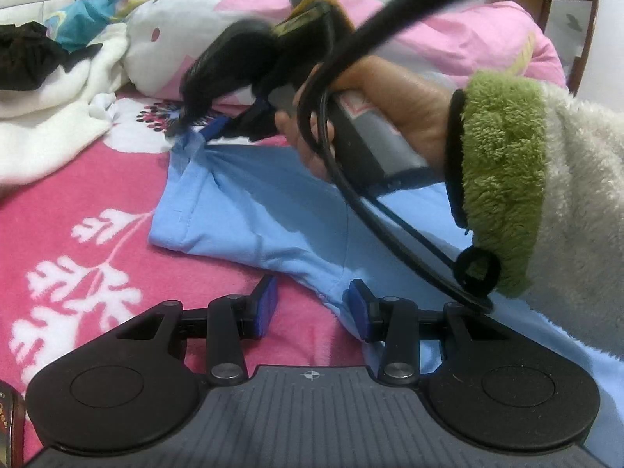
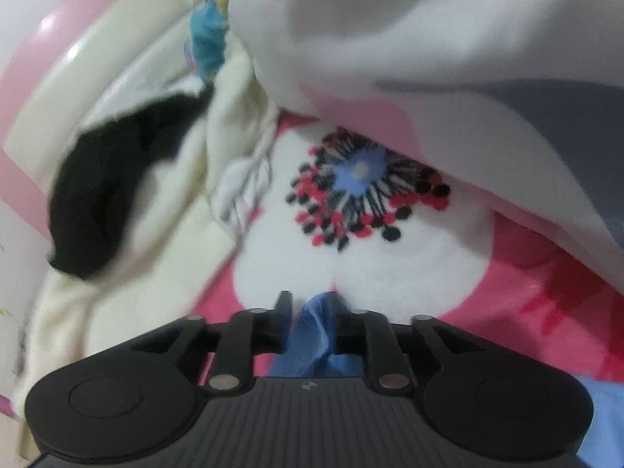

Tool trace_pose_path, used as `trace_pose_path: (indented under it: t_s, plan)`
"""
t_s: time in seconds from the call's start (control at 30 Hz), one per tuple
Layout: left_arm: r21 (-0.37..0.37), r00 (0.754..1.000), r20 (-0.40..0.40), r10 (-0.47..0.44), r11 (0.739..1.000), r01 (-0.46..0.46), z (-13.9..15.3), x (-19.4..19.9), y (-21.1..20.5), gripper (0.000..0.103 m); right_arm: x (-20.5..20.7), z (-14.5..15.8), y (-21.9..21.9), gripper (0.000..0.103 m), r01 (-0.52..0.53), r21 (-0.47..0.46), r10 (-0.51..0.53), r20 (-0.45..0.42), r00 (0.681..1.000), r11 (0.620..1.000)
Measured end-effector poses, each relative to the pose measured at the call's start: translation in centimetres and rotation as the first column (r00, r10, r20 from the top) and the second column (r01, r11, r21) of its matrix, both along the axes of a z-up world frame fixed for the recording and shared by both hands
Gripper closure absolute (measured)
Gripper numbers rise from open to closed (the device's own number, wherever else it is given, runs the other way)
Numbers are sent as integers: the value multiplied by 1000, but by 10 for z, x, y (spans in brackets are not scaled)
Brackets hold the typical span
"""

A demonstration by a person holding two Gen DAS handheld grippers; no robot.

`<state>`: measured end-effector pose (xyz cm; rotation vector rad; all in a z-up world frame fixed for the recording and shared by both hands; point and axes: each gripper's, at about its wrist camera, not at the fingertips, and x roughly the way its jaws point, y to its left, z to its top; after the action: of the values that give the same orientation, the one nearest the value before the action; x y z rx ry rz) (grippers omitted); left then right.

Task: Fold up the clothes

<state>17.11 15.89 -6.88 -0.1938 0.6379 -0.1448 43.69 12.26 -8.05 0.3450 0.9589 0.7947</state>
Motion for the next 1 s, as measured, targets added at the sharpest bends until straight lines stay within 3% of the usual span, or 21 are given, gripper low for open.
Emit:
trace_pose_path:
  t_s: [0.07,0.13,0.17,0.23,0.3,0.4,0.5,0.63,0.77,0.9,1.0]
  plan:
    - [0,1000,0,0,1000,0,0,-1,0,63,0,4,-7,62,17,51,-18,15,1000,999]
    - [2,1000,0,0,1000,0,0,-1,0,63,-5,26,-25,62,44,125,-52,61,997,991]
    - [4,1000,1,0,1000,0,1,-2,1,63,-8,36,-31,62,47,119,-55,72,996,992]
    - [8,1000,1,1,1000,-1,1,-2,1,63,-16,49,-36,63,14,40,-17,86,996,999]
    - [10,1000,0,1,1000,-1,1,-2,1,63,-26,51,-32,77,-54,-74,61,88,994,996]
    - [9,1000,-1,2,1000,-2,2,-1,1,63,-42,32,-7,89,-153,-270,182,84,980,950]
    - [10,1000,-1,1,1000,-1,1,-1,1,63,-43,7,20,93,-205,-357,246,72,967,911]
    - [1,1000,-2,0,1000,0,1,0,2,63,-31,-4,48,93,-209,-338,265,126,956,917]
    - [-12,1000,-3,0,1000,0,0,-1,3,63,-7,-2,55,93,-151,-267,189,123,974,952]
    - [-35,1000,-5,2,999,-2,1,-3,6,63,4,20,26,91,-71,-182,97,141,985,981]
    - [-51,1000,-6,6,999,-6,2,-3,9,63,-4,48,-10,91,-55,-198,93,190,977,979]
